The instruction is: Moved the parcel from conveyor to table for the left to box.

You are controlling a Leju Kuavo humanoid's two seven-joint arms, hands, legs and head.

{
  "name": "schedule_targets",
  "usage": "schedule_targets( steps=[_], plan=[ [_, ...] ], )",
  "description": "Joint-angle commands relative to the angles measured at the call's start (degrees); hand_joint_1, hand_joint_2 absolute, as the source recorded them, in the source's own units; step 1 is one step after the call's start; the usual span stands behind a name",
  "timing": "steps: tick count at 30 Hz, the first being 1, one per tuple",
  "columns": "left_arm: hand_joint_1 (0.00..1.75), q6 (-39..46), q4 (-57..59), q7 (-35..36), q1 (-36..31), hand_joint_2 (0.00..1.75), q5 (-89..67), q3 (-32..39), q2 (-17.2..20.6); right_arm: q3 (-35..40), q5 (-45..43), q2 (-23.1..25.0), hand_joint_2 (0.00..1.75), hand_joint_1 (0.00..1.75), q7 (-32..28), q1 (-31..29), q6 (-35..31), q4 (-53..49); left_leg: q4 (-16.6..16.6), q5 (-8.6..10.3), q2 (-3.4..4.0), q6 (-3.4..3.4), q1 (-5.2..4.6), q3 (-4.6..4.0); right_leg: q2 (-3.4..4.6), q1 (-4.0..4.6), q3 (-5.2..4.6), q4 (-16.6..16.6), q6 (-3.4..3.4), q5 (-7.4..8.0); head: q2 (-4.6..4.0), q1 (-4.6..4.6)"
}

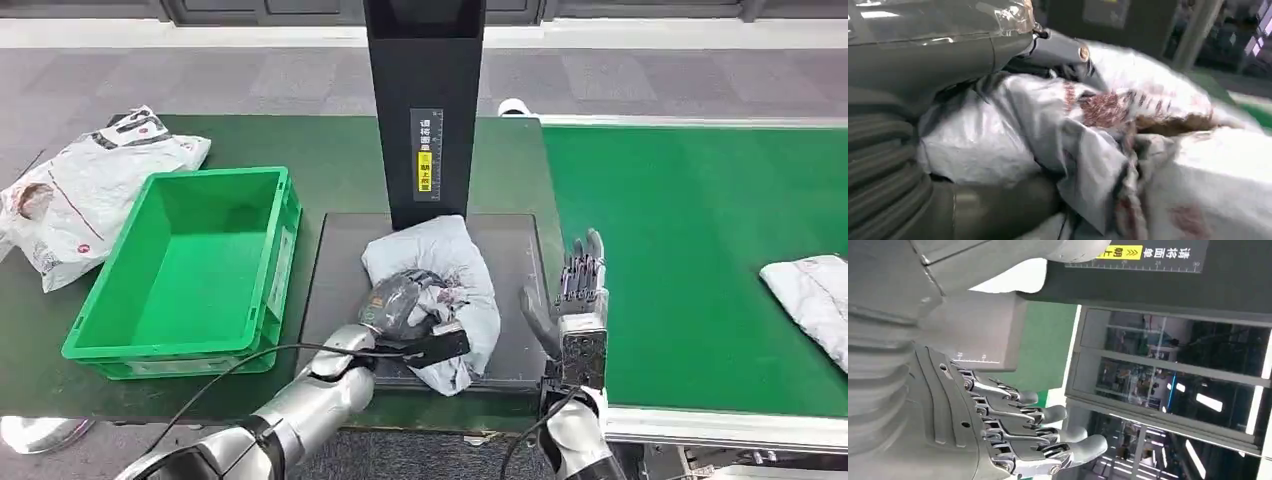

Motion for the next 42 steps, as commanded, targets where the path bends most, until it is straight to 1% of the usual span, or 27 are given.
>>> schedule_targets(
  steps=[1, 5, 6, 7, 9, 10, 13, 16, 17, 18, 19, 20, 22, 23, 24, 25, 28, 29, 32, 33, 34, 37, 38, 39, 40, 41, 42],
  plan=[
    [1.75, 11.5, -2.9, 3.8, -7.7, 1.75, -2.7, 8.3, 3.7, -2.6, 0.9, 0.7, 1.75, 0.00, 0.7, 0.5, -0.4, -1.4, 0.0, 0.05, 0.03, -0.05, 0.08, -0.10, 0.03, 0.09, -0.09, 0.0, -0.07, 0.07, 0.00, 0.00],
    [1.75, 9.8, -4.3, 4.1, -8.1, 1.75, -3.1, 9.0, 4.2, -2.6, 0.9, 0.8, 1.75, 0.00, 0.6, 0.3, -0.4, -1.0, 0.0, 0.20, -0.03, -0.10, 0.13, -0.15, -0.03, 0.13, -0.12, 0.0, -0.11, 0.10, 0.00, 0.00],
    [1.75, 11.6, -4.7, 4.8, -7.8, 1.75, -4.0, 9.3, 4.2, -2.8, 0.8, 0.8, 1.75, 0.00, 0.5, 0.3, -0.6, -1.0, 0.0, 0.20, 0.03, -0.12, 0.12, -0.10, 0.04, 0.12, -0.11, 0.0, -0.10, 0.11, 0.00, 0.00],
    [1.75, 13.5, -5.4, 7.1, -9.3, 1.75, -6.4, 9.8, 4.9, -3.0, 0.8, 0.9, 1.75, 0.00, 0.2, 0.3, -0.9, -1.1, 0.0, 0.20, 0.06, -0.11, 0.11, -0.02, 0.07, 0.11, -0.04, 0.0, -0.10, 0.11, 0.00, 0.00],
    [1.75, 13.5, -10.7, 10.4, -10.9, 1.75, -13.1, 13.7, 6.8, -3.3, 0.6, 1.0, 1.75, 0.00, -0.2, 0.4, -1.3, -1.3, 0.0, 0.19, 0.04, -0.11, 0.11, -0.09, 0.05, 0.11, -0.09, 0.0, -0.09, 0.09, 0.00, 0.00],
    [1.75, 13.5, -16.6, 11.3, -10.5, 1.75, -18.0, 18.1, 8.0, -3.5, 0.5, 0.9, 1.75, 0.00, -0.4, 0.7, -1.8, -1.5, 0.0, 0.17, 0.08, -0.10, 0.15, -0.08, 0.09, 0.14, -0.09, 0.0, -0.10, 0.10, 0.00, 0.00],
    [1.75, 13.5, -25.4, 11.0, -10.0, 1.75, -25.4, 27.2, 10.1, -3.8, 0.1, 0.5, 1.75, 0.00, -0.6, 1.2, -2.1, -1.5, 0.2, 0.17, 0.11, -0.14, 0.15, -0.33, 0.12, 0.15, -0.36, 0.1, -0.12, 0.11, 0.00, 0.00],
    [1.75, 13.5, -36.0, 6.7, -6.2, 1.75, -26.6, 37.5, 11.8, -4.4, -0.3, 0.1, 1.75, 0.00, -1.3, 2.0, -3.2, -1.3, 0.0, 0.15, 0.28, -0.15, 0.15, -0.26, 0.28, 0.14, -0.35, 0.1, -0.18, 0.16, 0.00, 0.00],
    [1.75, 13.5, -40.6, 4.8, -4.3, 1.75, -28.7, 42.2, 11.8, -4.5, -0.5, 0.0, 1.75, 0.00, -1.7, 2.4, -3.5, -1.2, 0.0, 0.13, 0.33, -0.15, 0.13, -0.17, 0.34, 0.12, -0.30, 0.0, -0.18, 0.14, 0.00, 0.00],
    [1.75, 13.5, -40.6, 4.8, -4.3, 1.75, -28.7, 42.2, 11.8, -4.5, -0.5, 0.0, 1.75, 0.00, -1.7, 2.4, -3.5, -1.2, 0.0, 0.14, 0.35, -0.14, 0.10, -0.16, 0.39, 0.09, -0.31, 0.0, -0.17, 0.14, 0.00, 0.00],
    [1.75, 13.5, -43.3, 2.3, -2.8, 1.75, -28.6, 45.9, 12.4, -4.4, -0.7, -0.2, 1.75, 0.00, -2.0, 2.8, -3.7, -1.3, 0.0, 0.11, 0.44, -0.15, 0.13, -0.11, 0.47, 0.13, -0.27, 0.0, -0.18, 0.14, 0.00, 0.00],
    [1.75, 13.5, -43.6, 0.7, -2.0, 1.75, -27.8, 50.2, 12.1, -4.6, -0.8, -0.1, 1.75, 0.00, -2.3, 3.2, -4.2, -1.7, -0.1, 0.06, 0.52, -0.16, 0.17, 0.02, 0.55, 0.17, -0.18, 0.0, -0.19, 0.13, 0.00, 0.00],
    [1.75, 13.5, -42.1, -6.3, -1.6, 1.75, -24.8, 59.1, 10.9, -4.7, -0.9, -0.1, 1.75, 0.00, -2.4, 4.0, -4.5, -2.8, -0.1, 0.07, 0.50, -0.17, 0.15, 0.02, 0.56, 0.14, -0.18, 0.0, -0.18, 0.11, 0.00, 0.00],
    [1.75, 13.5, -40.9, -8.8, -1.4, 1.75, -23.6, 62.6, 10.4, -4.7, -1.0, -0.1, 1.75, 0.00, -2.4, 4.4, -4.4, -3.1, -0.2, 0.03, 0.56, -0.17, 0.16, 0.14, 0.62, 0.17, -0.09, -0.1, -0.19, 0.10, 0.00, 0.00],
    [1.75, 13.5, -40.1, -10.5, -0.7, 1.75, -24.5, 66.2, 9.9, -4.8, -0.7, -0.1, 1.75, 0.00, -2.3, 4.7, -4.7, -3.3, -0.1, 0.09, 0.47, -0.20, 0.11, -0.04, 0.53, 0.11, -0.27, 0.0, -0.22, 0.08, 0.00, 0.00],
    [1.75, 13.5, -39.3, -10.7, -0.1, 1.75, -25.0, 67.5, 9.9, -4.8, -0.6, -0.1, 1.75, 0.00, -2.3, 4.8, -4.7, -3.3, -0.2, 0.06, 0.55, -0.20, 0.11, 0.09, 0.61, 0.11, -0.16, 0.0, -0.23, 0.08, 0.00, 0.00],
    [1.75, 13.5, -37.7, -9.8, 0.7, 1.75, -27.2, 67.7, 10.3, -4.9, -0.6, -0.1, 1.75, 0.00, -2.3, 5.0, -4.7, -3.4, -0.3, 0.09, 0.39, -0.19, 0.12, 0.15, 0.43, 0.12, -0.02, -0.1, -0.20, 0.02, 0.00, 0.00],
    [1.75, 13.5, -37.7, -9.8, 0.7, 1.75, -27.2, 67.7, 10.3, -4.9, -0.6, -0.1, 1.75, 0.00, -2.3, 5.0, -4.7, -3.4, -0.1, 0.09, 0.36, -0.22, 0.14, -0.06, 0.38, 0.14, -0.24, 0.0, -0.22, 0.00, 0.00, -0.02],
    [1.75, 13.5, -37.7, -9.8, 0.7, 1.75, -27.2, 67.7, 10.3, -4.9, -0.6, -0.1, 1.75, 0.00, -2.3, 5.0, -4.7, -3.4, -0.1, 0.12, 0.13, -0.20, 0.18, -0.15, 0.14, 0.18, -0.25, 0.0, -0.21, -0.03, 0.00, 0.00],
    [1.75, 13.5, -37.7, -9.8, 0.7, 1.75, -27.2, 67.7, 10.3, -4.9, -0.6, -0.1, 1.75, 0.00, -2.3, 5.0, -4.7, -3.4, -0.1, 0.12, 0.10, -0.19, 0.18, -0.14, 0.10, 0.19, -0.20, 0.0, -0.21, -0.03, 0.00, 0.00],
    [1.75, 13.5, -36.3, -7.1, 0.7, 1.75, -29.5, 66.5, 10.4, -5.0, -0.5, -0.1, 1.75, 0.00, -2.2, 4.9, -4.8, -3.4, -0.1, 0.11, 0.12, -0.18, 0.19, -0.07, 0.11, 0.19, -0.13, -0.1, -0.20, -0.03, 0.00, 0.00],
    [1.75, 13.5, -36.3, -7.1, 0.7, 1.75, -29.5, 66.5, 10.4, -5.0, -0.5, -0.1, 1.75, 0.00, -2.2, 4.9, -4.8, -3.4, -0.2, 0.13, 0.03, -0.17, 0.19, 0.01, 0.02, 0.19, 0.00, -0.1, -0.20, -0.04, 0.00, 0.00],
    [1.75, 12.3, -15.9, 6.2, -2.8, 1.75, -36.0, 58.0, 16.4, -5.5, -0.5, -0.4, 1.75, 0.00, -2.2, 5.2, -4.7, -4.4, -0.1, 0.11, 0.03, -0.18, 0.17, -0.04, 0.03, 0.17, -0.05, -0.1, -0.20, -0.05, 0.00, 0.00],
    [1.75, -4.7, -6.4, 8.8, -5.4, 1.75, -33.2, 53.7, 18.7, -5.7, -0.1, -1.1, 1.75, 0.00, -1.8, 4.8, -4.0, -4.6, -0.2, 0.10, 0.03, -0.17, 0.19, 0.03, 0.03, 0.19, 0.04, -0.2, -0.20, -0.04, 0.00, 0.00],
    [1.75, -10.4, 2.1, 7.2, -7.3, 1.75, -35.5, 46.5, 20.6, -6.3, 0.3, -1.4, 1.75, 0.00, -1.5, 4.5, -2.6, -4.9, -0.4, 0.21, -0.14, -0.19, 0.16, 0.15, -0.14, 0.16, 0.17, -0.3, -0.23, -0.02, 0.00, 0.00],
    [1.75, -9.9, 3.1, 6.8, -7.5, 1.75, -34.9, 46.2, 20.6, -6.5, 0.4, -1.4, 1.75, 0.00, -1.4, 4.5, -2.4, -5.0, -0.4, 0.32, -0.39, -0.21, 0.16, 0.17, -0.39, 0.16, 0.25, -0.3, -0.26, -0.01, 0.00, 0.00],
    [1.75, -9.9, 3.1, 6.8, -7.5, 1.75, -34.9, 46.2, 20.6, -6.5, 0.4, -1.4, 1.75, 0.00, -1.4, 4.5, -2.4, -5.0, -0.2, 0.28, -0.45, -0.20, 0.03, 0.01, -0.45, 0.03, 0.00, -0.1, -0.23, -0.09, 0.00, -0.02]
  ],
)
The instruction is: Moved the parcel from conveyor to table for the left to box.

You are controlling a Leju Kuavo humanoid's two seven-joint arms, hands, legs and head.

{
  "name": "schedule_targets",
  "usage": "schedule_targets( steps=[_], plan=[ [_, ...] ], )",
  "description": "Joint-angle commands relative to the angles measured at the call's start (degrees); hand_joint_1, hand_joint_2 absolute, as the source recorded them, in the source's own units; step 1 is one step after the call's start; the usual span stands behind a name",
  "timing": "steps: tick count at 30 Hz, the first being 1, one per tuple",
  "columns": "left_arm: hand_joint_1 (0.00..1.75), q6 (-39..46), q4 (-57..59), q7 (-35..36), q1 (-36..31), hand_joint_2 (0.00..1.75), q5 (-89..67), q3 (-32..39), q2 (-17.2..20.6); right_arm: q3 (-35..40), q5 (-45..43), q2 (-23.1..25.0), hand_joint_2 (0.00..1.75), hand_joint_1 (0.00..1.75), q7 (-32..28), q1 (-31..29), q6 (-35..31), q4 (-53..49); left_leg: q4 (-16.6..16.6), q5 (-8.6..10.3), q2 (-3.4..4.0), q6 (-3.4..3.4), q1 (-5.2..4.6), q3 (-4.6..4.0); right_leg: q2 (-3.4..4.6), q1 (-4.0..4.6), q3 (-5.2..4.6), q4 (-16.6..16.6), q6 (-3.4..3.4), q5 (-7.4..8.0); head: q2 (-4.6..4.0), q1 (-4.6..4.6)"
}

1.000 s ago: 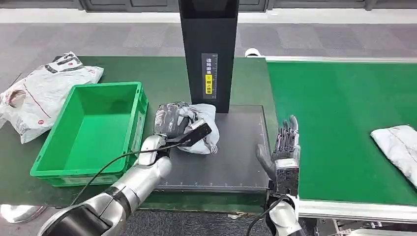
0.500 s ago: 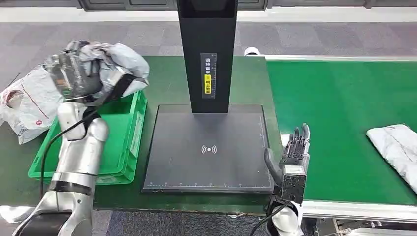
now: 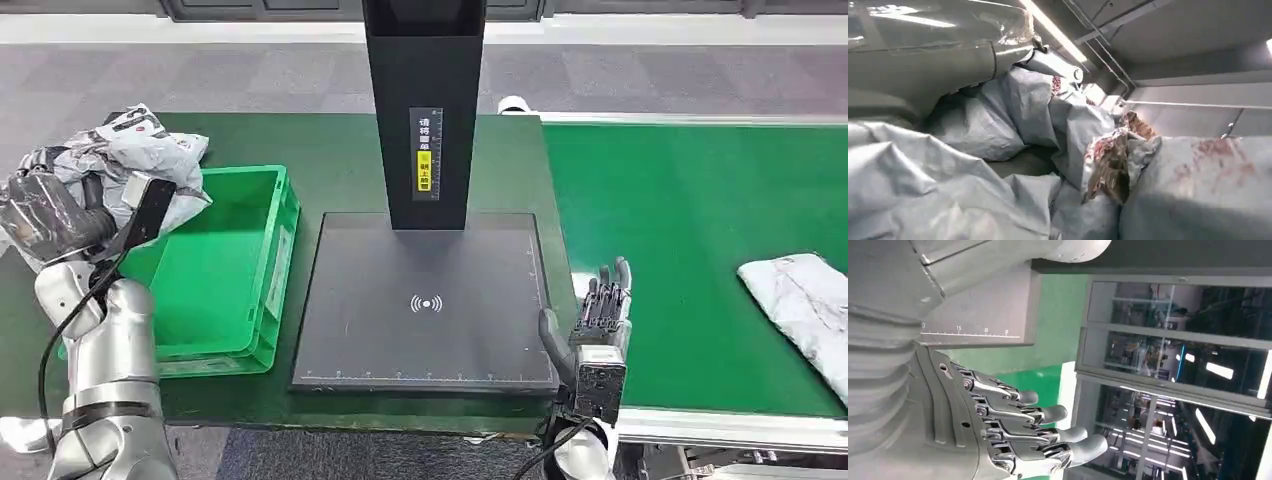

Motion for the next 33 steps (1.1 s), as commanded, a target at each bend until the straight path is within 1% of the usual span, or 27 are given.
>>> schedule_targets(
  steps=[1, 2, 3, 5, 6, 7, 8, 11, 12, 13, 14, 15, 16, 18, 19, 20, 21, 22, 25, 26, 27, 28, 29, 30, 31, 33],
  plan=[
    [1.75, -22.5, 41.5, 10.9, -9.4, 1.75, -4.0, -17.5, 9.1, -4.8, 0.7, -1.7, 1.75, 0.00, 0.9, -1.1, 2.7, -0.9, -0.1, 0.13, -0.58, 0.01, -0.05, 0.18, -0.57, -0.05, 0.31, -0.1, -0.01, -0.09, 0.00, 0.00],
    [1.75, -22.5, 41.5, 10.9, -9.4, 1.75, -4.0, -17.5, 9.1, -4.8, 0.7, -1.7, 1.75, 0.00, 0.9, -1.1, 2.7, -0.9, -0.2, 0.15, -0.49, 0.01, -0.04, 0.30, -0.46, -0.03, 0.43, -0.1, 0.00, -0.03, 0.00, 0.00],
    [1.75, -22.5, 41.5, 10.9, -9.4, 1.75, -4.0, -17.5, 9.1, -4.8, 0.7, -1.7, 1.75, 0.00, 0.9, -1.1, 2.7, -0.9, -0.2, 0.13, -0.25, 0.01, 0.02, 0.35, -0.22, 0.02, 0.42, -0.2, -0.02, 0.04, 0.00, -0.07],
    [1.75, -21.9, 41.7, 11.2, -9.0, 1.75, -4.0, -17.6, 8.7, -4.9, 0.8, -1.7, 1.75, 0.00, 0.9, -1.1, 2.7, -0.9, -0.1, 0.06, -0.33, 0.06, 0.12, 0.21, -0.30, -0.01, 0.41, -0.2, 0.04, -0.02, 0.00, 0.00],
    [1.75, -21.7, 42.3, 11.5, -9.4, 1.75, -3.7, -18.2, 8.9, -5.0, 0.8, -1.5, 1.75, 0.00, 0.9, -1.1, 2.8, -0.8, -0.1, 0.05, -0.20, 0.06, 0.17, 0.22, -0.18, 0.11, 0.41, -0.2, -0.01, 0.05, 0.00, 0.02],
    [1.75, -21.7, 42.3, 11.5, -9.4, 1.75, -3.7, -18.2, 8.9, -5.0, 0.8, -1.5, 1.75, 0.00, 0.9, -1.1, 2.8, -0.8, -0.1, 0.10, 0.08, -0.11, 0.18, 0.06, 0.06, 0.11, 0.08, -0.1, -0.15, 0.21, 0.00, 0.00],
    [1.75, -21.7, 42.3, 11.5, -9.4, 1.75, -3.7, -18.2, 8.9, -5.0, 0.8, -1.5, 1.75, 0.00, 0.9, -1.1, 2.8, -0.8, -0.1, 0.07, 0.16, -0.11, 0.17, 0.13, 0.12, 0.11, 0.14, -0.1, -0.17, 0.19, 0.00, 0.00],
    [1.75, -21.7, 42.3, 11.5, -9.4, 1.75, -3.7, -18.2, 8.9, -5.0, 0.8, -1.5, 1.75, 0.00, 0.9, -1.1, 2.8, -0.8, -0.2, 0.11, -0.02, -0.12, 0.14, 0.30, -0.04, 0.13, 0.32, -0.2, -0.18, 0.14, 0.00, 0.00],
    [1.75, -21.7, 42.3, 11.5, -9.4, 1.75, -3.7, -18.2, 8.9, -5.0, 0.8, -1.5, 1.75, 0.00, 0.9, -1.1, 2.8, -0.8, -0.1, 0.10, 0.11, -0.14, 0.15, 0.11, 0.09, 0.12, 0.11, -0.1, -0.18, 0.18, 0.00, 0.00],
    [1.75, -26.3, 44.1, 8.6, -10.4, 1.75, 0.8, -16.5, 8.7, -5.2, 1.1, -1.5, 1.75, 0.00, 0.9, -1.0, 3.2, -0.8, -0.1, 0.12, 0.07, -0.12, 0.14, 0.11, 0.04, 0.11, 0.12, -0.1, -0.17, 0.18, 0.00, 0.00],
    [1.75, -32.6, 45.5, 4.7, -10.5, 1.75, 1.6, -19.5, 9.4, -5.4, 1.9, -1.6, 1.75, 0.00, 0.8, -0.9, 3.8, -0.9, -0.1, 0.11, 0.05, -0.11, 0.18, 0.15, 0.02, 0.14, 0.20, -0.1, -0.17, 0.19, 0.00, 0.00],
    [0.59, -35.8, 46.1, 5.7, -10.2, 1.75, 3.5, -20.5, 9.7, -5.5, 2.4, -1.7, 1.75, 0.00, 1.3, -1.1, 4.7, -0.6, -0.1, 0.11, 0.05, -0.11, 0.17, 0.16, 0.02, 0.14, 0.20, -0.1, -0.18, 0.18, 0.00, 0.00],
    [0.00, -35.1, 46.8, 6.9, -10.5, 1.75, 6.0, -19.5, 9.0, -5.7, 2.9, -1.7, 1.75, 0.00, 1.7, -0.8, 4.7, -0.7, 0.0, 0.11, 0.14, -0.13, 0.13, 0.04, 0.09, 0.09, 0.02, 0.0, -0.18, 0.19, 0.00, 0.00],
    [0.00, -33.0, 47.9, 10.0, -12.1, 1.75, 8.2, -19.7, 8.2, -5.9, 3.9, -2.0, 1.75, 0.00, 3.1, -0.4, 5.2, -0.9, -0.1, 0.13, 0.07, -0.11, 0.14, 0.13, 0.01, 0.09, 0.14, -0.1, -0.17, 0.19, 0.00, 0.00],
    [0.00, -32.2, 48.0, 10.7, -13.5, 1.75, 12.1, -17.5, 7.2, -5.9, 4.3, -2.0, 1.75, 0.00, 3.4, 0.0, 5.7, -1.2, -0.1, 0.17, -0.11, -0.10, 0.16, 0.10, -0.17, 0.12, 0.19, -0.1, -0.16, 0.17, 0.00, 0.00],
    [0.00, -31.1, 47.7, 10.2, -14.6, 1.75, 15.7, -15.9, 6.6, -5.9, 5.7, -2.1, 1.75, 0.00, 4.6, 0.4, 5.7, -1.4, -0.1, 0.16, -0.12, -0.09, 0.20, 0.14, -0.18, 0.15, 0.26, -0.2, -0.16, 0.18, 0.00, 0.00],
    [0.00, -30.7, 47.0, 9.6, -15.5, 1.75, 19.8, -13.6, 5.9, -5.8, 6.4, -2.1, 1.75, 0.00, 5.7, 0.6, 5.9, -1.5, 0.0, 0.15, -0.06, -0.12, 0.19, -0.02, -0.12, 0.14, 0.05, 0.0, -0.17, 0.17, 0.00, 0.00],
    [0.00, -29.5, 46.4, 9.0, -15.9, 1.75, 22.3, -13.2, 5.7, -5.8, 7.1, -2.1, 1.75, 0.00, 6.6, 0.8, 6.1, -1.6, 0.0, 0.19, -0.23, -0.11, 0.19, -0.04, -0.29, 0.16, 0.08, 0.0, -0.16, 0.15, 0.00, 0.00],
    [0.00, -27.5, 44.4, 5.4, -16.6, 1.75, 31.2, -10.7, 4.6, -6.0, 7.7, -1.9, 1.75, 0.00, 7.5, 0.9, 6.2, -1.6, 0.0, 0.19, -0.26, -0.09, 0.21, 0.01, -0.35, 0.18, 0.18, -0.1, -0.15, 0.17, 0.00, 0.00],
    [0.00, -21.9, 40.3, -6.1, -16.3, 1.75, 42.4, -4.8, 2.3, -5.8, 8.3, -2.1, 1.75, 0.00, 8.4, 1.0, 5.9, -1.3, 0.0, 0.21, -0.24, -0.09, 0.18, -0.07, -0.31, 0.15, 0.09, 0.0, -0.14, 0.18, 0.00, 0.00],
    [0.00, -22.3, 35.2, -15.7, -15.6, 1.75, 53.8, -2.5, 0.0, -5.9, 8.3, -2.4, 1.75, 0.00, 8.9, 0.4, 5.9, 0.0, 0.0, 0.20, -0.28, -0.08, 0.23, -0.08, -0.35, 0.20, 0.12, -0.1, -0.13, 0.19, 0.00, 0.00],
    [0.00, -23.1, 27.7, -13.0, -12.6, 1.75, 58.9, -7.2, -0.9, -6.1, 7.9, -2.7, 1.75, 0.00, 8.7, -0.5, 5.9, 1.5, 0.0, 0.21, -0.35, -0.08, 0.21, -0.05, -0.38, 0.18, 0.14, -0.1, -0.13, 0.18, 0.00, 0.00],
    [0.00, -22.7, 24.4, -11.2, -10.9, 1.75, 60.6, -9.5, -1.0, -6.3, 7.6, -2.8, 1.75, 0.00, 8.4, -1.0, 5.8, 2.4, 0.0, 0.23, -0.46, -0.05, 0.25, -0.04, -0.47, 0.23, 0.23, -0.2, -0.10, 0.20, 0.00, 0.00],
    [0.00, -22.4, 23.4, -10.5, -10.2, 1.75, 61.2, -10.5, -1.0, -6.5, 7.5, -2.8, 1.75, 0.00, 8.3, -1.3, 5.9, 2.8, 0.0, 0.23, -0.25, -0.10, 0.18, -0.07, -0.26, 0.16, 0.06, -0.1, -0.13, 0.24, 0.00, 0.00],
    [0.00, -22.3, 22.6, -9.9, -9.7, 1.75, 62.2, -11.6, -0.7, -6.5, 7.5, -2.8, 1.75, 0.00, 8.1, -1.3, 6.0, 2.8, -0.1, 0.21, -0.23, -0.08, 0.18, 0.02, -0.24, 0.16, 0.16, -0.1, -0.11, 0.23, 0.00, 0.00],
    [0.00, -23.1, 21.5, -11.7, -8.4, 1.75, 68.7, -15.6, 0.5, -6.5, 7.7, -3.4, 1.75, 0.00, 8.0, -2.4, 5.6, 3.9, -0.1, 0.17, -0.07, -0.10, 0.14, 0.10, -0.09, 0.12, 0.19, -0.1, -0.13, 0.23, 0.00, 0.00]
  ],
)
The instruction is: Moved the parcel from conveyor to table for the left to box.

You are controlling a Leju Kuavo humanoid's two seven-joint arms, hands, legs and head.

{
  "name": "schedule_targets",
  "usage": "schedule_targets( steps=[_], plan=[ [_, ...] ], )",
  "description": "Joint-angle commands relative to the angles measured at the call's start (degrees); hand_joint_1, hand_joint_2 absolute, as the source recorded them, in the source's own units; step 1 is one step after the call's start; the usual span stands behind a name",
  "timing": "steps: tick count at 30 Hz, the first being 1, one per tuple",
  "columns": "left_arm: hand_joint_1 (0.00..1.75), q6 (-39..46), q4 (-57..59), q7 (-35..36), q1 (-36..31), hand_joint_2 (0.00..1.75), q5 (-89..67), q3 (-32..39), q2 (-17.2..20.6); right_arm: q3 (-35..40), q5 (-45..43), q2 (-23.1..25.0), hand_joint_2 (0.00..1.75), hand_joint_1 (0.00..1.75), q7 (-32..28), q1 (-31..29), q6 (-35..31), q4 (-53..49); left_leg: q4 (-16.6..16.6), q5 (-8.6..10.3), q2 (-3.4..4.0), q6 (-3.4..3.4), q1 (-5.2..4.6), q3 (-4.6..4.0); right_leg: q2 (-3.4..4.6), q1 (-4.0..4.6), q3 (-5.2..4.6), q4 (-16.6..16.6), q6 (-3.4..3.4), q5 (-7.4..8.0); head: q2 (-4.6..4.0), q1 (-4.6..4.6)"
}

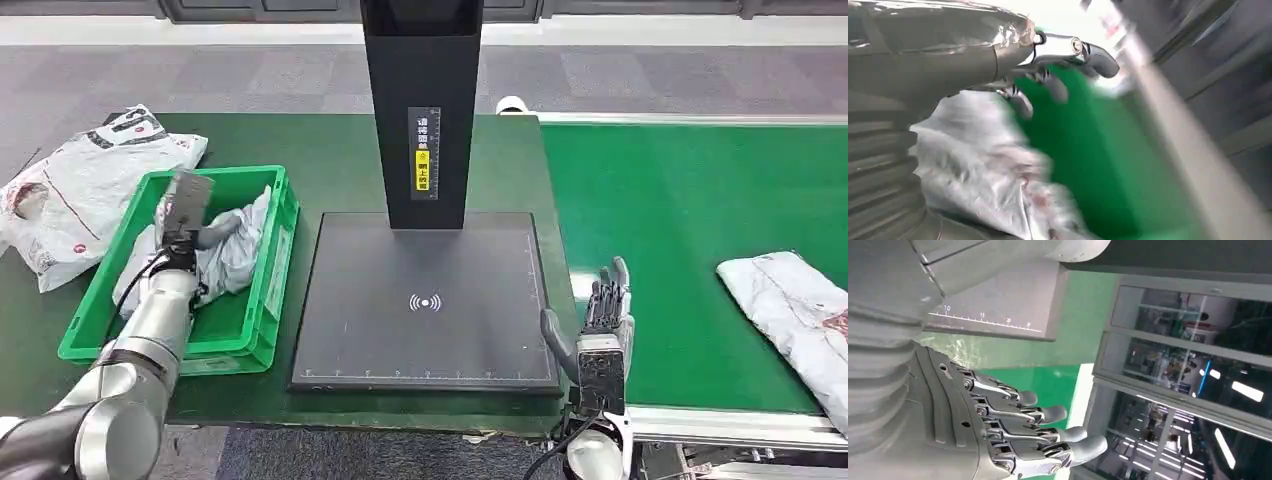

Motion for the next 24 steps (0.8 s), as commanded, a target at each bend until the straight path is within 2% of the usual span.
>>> schedule_targets(
  steps=[1, 3, 6, 9, 10, 13, 15, 17, 18, 21, 23, 24],
  plan=[
    [0.00, 0.6, -14.5, -0.6, 3.6, 1.75, 15.4, -6.8, -3.2, -2.7, -0.1, -2.7, 1.75, 0.00, -0.2, -4.4, -0.7, 6.8, -0.2, -0.02, -0.19, 0.08, 0.01, 0.25, -0.19, 0.02, 0.34, -0.2, 0.06, -0.06, 0.00, 0.00],
    [0.00, -1.8, -15.3, 0.9, 4.5, 1.75, 21.4, -9.3, -3.0, -3.6, 0.3, -3.3, 1.75, 0.00, 0.7, -6.5, -1.2, 9.0, -0.1, -0.01, -0.15, 0.07, 0.02, 0.16, -0.09, 0.03, 0.26, -0.2, 0.05, -0.02, 0.00, 0.00],
    [0.00, -0.4, -16.0, 0.9, 5.6, 1.75, 24.6, -12.3, -3.1, -5.2, 0.9, -4.2, 1.75, 0.00, 1.0, -6.9, -1.3, 9.8, -0.1, 0.00, -0.11, 0.07, 0.00, 0.14, -0.09, -0.01, 0.20, -0.2, 0.05, -0.01, 0.00, 0.00],
    [0.00, -4.8, -15.1, 2.9, 5.9, 1.75, 28.8, -14.7, -3.3, -6.4, 2.3, -4.9, 1.75, 0.00, 1.7, -5.8, -2.0, 9.4, -0.1, 0.02, -0.29, 0.08, 0.02, 0.17, -0.25, 0.01, 0.30, -0.2, 0.06, -0.03, 0.00, 0.00],
    [0.00, -9.6, -14.6, 4.0, 6.0, 1.75, 31.2, -16.2, -3.5, -6.9, 2.6, -5.4, 1.75, 0.00, 2.0, -5.8, -1.9, 9.8, -0.1, 0.00, -0.28, 0.09, 0.02, 0.19, -0.24, 0.01, 0.31, -0.2, 0.06, -0.04, 0.00, 0.00],
    [0.00, -17.9, -13.1, 5.3, 6.5, 1.75, 30.8, -23.1, -4.3, -9.1, 4.1, -6.3, 1.75, 0.00, 3.1, -6.5, -3.2, 11.6, -0.1, 0.02, -0.34, 0.08, -0.01, 0.14, -0.31, -0.02, 0.26, -0.2, 0.06, -0.06, 0.00, 0.00],
    [0.00, -15.9, -11.8, 5.2, 6.8, 1.75, 26.8, -28.1, -5.6, -10.7, 5.7, -6.6, 1.75, 0.00, 4.5, -7.4, -3.1, 12.7, -0.1, 0.02, -0.34, 0.08, -0.04, 0.09, -0.30, -0.04, 0.19, -0.1, 0.06, -0.07, 0.00, 0.00],
    [0.00, -17.2, -10.2, 4.4, 7.6, 1.75, 27.2, -30.0, -7.8, -12.0, 9.0, -6.7, 1.75, 0.00, 6.0, -7.9, -5.3, 13.9, -0.1, 0.02, -0.44, 0.10, -0.05, 0.12, -0.38, -0.04, 0.28, -0.2, 0.09, -0.07, 0.00, 0.00],
    [0.00, -19.2, -9.8, 2.2, 8.7, 1.75, 29.1, -30.4, -9.6, -13.2, 13.5, -6.9, 1.75, 0.00, 8.2, -8.3, -8.8, 15.5, -0.2, 0.03, -0.51, 0.13, -0.07, 0.20, -0.44, -0.05, 0.39, -0.3, 0.11, -0.07, 0.00, 0.00],
    [0.00, -21.4, -8.4, -0.5, 11.4, 1.75, 30.1, -34.1, -13.0, -16.3, 20.2, -7.8, 1.75, 0.00, 11.5, -9.0, -11.6, 18.6, -0.2, 0.00, -0.47, 0.16, -0.17, 0.23, -0.39, -0.15, 0.37, -0.2, 0.11, -0.09, 0.00, 0.00],
    [0.00, -22.5, -7.1, -2.8, 12.8, 1.75, 31.2, -36.4, -14.8, -21.4, 28.9, -7.3, 1.75, 0.00, 14.6, -9.8, -12.0, 20.9, -0.2, -0.05, -0.40, 0.20, -0.18, 0.25, -0.37, -0.17, 0.39, -0.3, 0.11, -0.08, 0.00, 0.00],
    [0.00, -23.0, -6.2, -3.8, 13.1, 1.75, 31.1, -38.7, -15.5, -26.0, 36.0, -6.7, 1.75, 0.00, 16.5, -10.9, -12.0, 22.7, -0.3, -0.05, -0.54, 0.24, -0.21, 0.34, -0.51, -0.20, 0.52, -0.4, 0.15, -0.11, 0.00, 0.00]
  ],
)
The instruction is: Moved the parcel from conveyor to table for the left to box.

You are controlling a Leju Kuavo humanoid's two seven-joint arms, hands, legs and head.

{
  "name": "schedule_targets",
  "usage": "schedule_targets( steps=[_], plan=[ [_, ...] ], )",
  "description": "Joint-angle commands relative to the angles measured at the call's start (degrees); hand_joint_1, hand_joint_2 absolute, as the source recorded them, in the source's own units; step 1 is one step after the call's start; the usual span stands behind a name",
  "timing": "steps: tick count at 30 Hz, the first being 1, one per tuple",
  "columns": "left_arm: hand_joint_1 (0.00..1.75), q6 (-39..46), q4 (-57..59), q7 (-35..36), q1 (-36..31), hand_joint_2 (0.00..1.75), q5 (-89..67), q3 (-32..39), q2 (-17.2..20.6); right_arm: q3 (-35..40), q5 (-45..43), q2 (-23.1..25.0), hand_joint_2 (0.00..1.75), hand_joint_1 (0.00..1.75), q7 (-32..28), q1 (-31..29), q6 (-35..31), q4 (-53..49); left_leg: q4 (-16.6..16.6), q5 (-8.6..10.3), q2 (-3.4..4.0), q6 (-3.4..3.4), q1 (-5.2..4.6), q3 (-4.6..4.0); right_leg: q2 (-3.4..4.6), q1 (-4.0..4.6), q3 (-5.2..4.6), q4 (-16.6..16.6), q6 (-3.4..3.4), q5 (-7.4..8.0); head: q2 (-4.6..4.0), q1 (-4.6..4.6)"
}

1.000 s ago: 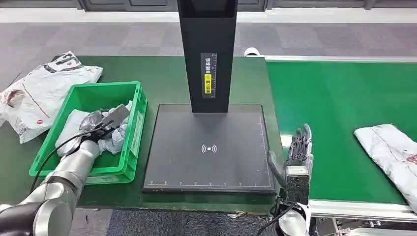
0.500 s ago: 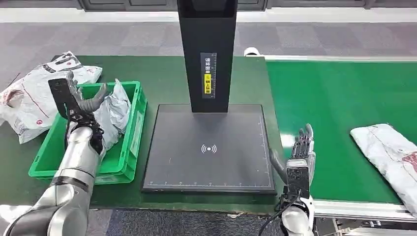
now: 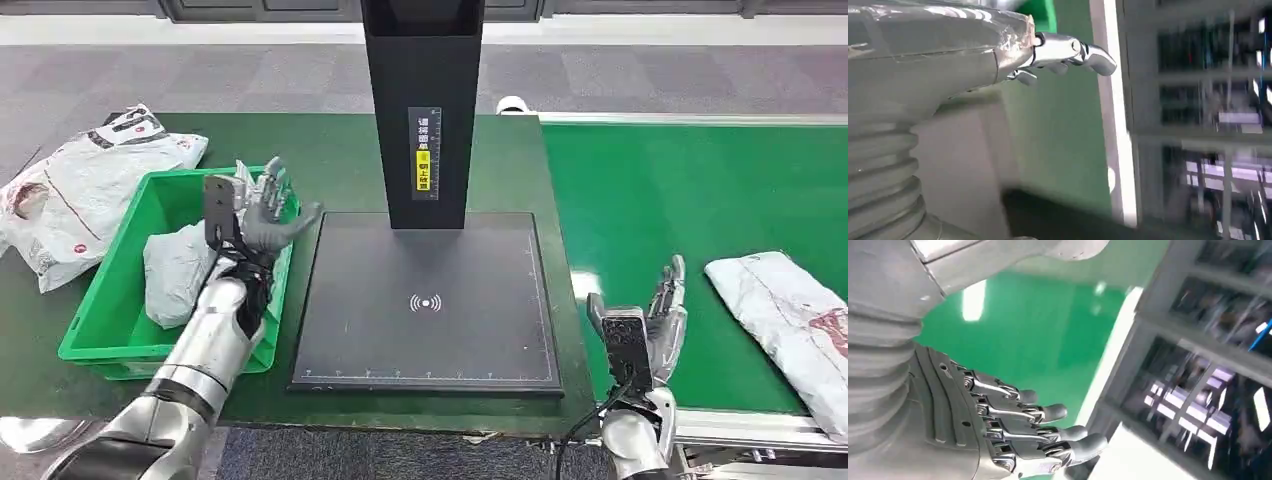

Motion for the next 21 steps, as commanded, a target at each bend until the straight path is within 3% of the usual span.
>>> schedule_targets(
  steps=[1, 3, 5, 6, 9, 14, 16, 20, 21],
  plan=[
    [0.00, -4.7, 8.4, -7.3, 4.8, 1.75, 2.6, -15.7, -9.1, -20.4, 27.7, -1.4, 1.75, 0.00, 11.4, -6.0, -3.6, 15.3, -0.1, -0.01, -0.36, 0.14, -0.13, 0.22, -0.34, -0.10, 0.34, -0.1, 0.12, -0.12, 0.00, 0.00],
    [0.00, -3.5, 9.2, -7.2, 5.2, 1.75, 2.2, -17.2, -10.9, -25.5, 40.0, -2.2, 1.75, 0.00, 18.6, -7.2, -3.6, 18.3, -0.2, -0.05, -0.43, 0.21, -0.12, 0.29, -0.39, -0.08, 0.49, -0.2, 0.18, -0.14, 0.00, 0.00],
    [0.00, -3.5, 10.2, -6.5, 5.0, 1.75, 2.3, -17.9, -11.5, -28.0, 43.5, -3.1, 1.75, 0.00, 20.1, -7.1, -3.6, 19.7, -0.1, -0.08, -0.43, 0.21, -0.13, 0.25, -0.42, -0.11, 0.45, -0.2, 0.22, -0.14, 0.00, 0.00],
    [0.00, -0.2, 11.4, -6.5, 4.5, 1.75, 0.5, -18.9, -11.5, -29.8, 48.8, -4.0, 1.75, 0.00, 24.8, -7.2, -3.6, 21.8, -0.2, -0.10, -0.38, 0.22, -0.10, 0.31, -0.38, -0.08, 0.51, -0.3, 0.21, -0.13, 0.00, 0.00],
    [0.00, 0.7, 14.1, -6.1, 3.6, 1.75, 1.1, -18.6, -12.0, -32.2, 53.0, -6.6, 1.75, 0.00, 29.9, -8.3, -3.6, 28.0, -0.1, -0.15, -0.56, 0.35, -0.14, 0.15, -0.55, -0.19, 0.42, -0.2, 0.36, -0.24, 0.00, 0.02],
    [0.00, 1.5, 15.3, -6.1, 3.0, 1.75, 1.0, -18.2, -11.6, -33.2, 52.0, -9.0, 1.75, 0.00, 31.0, -10.5, -3.6, 34.4, 0.0, -0.20, -0.34, 0.36, -0.17, 0.18, -0.33, -0.18, 0.37, -0.1, 0.37, -0.22, 0.00, 0.02],
    [0.00, 2.6, 16.2, -5.7, 2.2, 1.75, 1.9, -16.8, -11.3, -33.4, 52.3, -11.7, 1.75, 0.00, 34.2, -12.7, -3.6, 41.4, 0.0, -0.21, -0.30, 0.37, -0.18, 0.14, -0.27, -0.20, 0.32, -0.1, 0.38, -0.21, 0.00, 0.02],
    [0.00, 4.0, 16.6, -5.5, 1.9, 1.75, 2.5, -15.1, -10.3, -34.1, 51.3, -13.0, 1.75, 0.00, 35.2, -12.0, -3.3, 44.3, -0.1, -0.21, -0.24, 0.36, -0.16, 0.27, -0.25, -0.17, 0.44, -0.2, 0.36, -0.22, 0.00, 0.00],
    [0.00, 4.8, 16.8, -5.0, 1.6, 1.75, 2.7, -14.2, -10.2, -33.4, 52.8, -13.5, 1.75, 0.00, 38.5, -12.6, -1.1, 45.8, -0.1, -0.19, -0.32, 0.36, -0.18, 0.19, -0.31, -0.20, 0.36, -0.1, 0.37, -0.22, 0.00, 0.02]
  ],
)
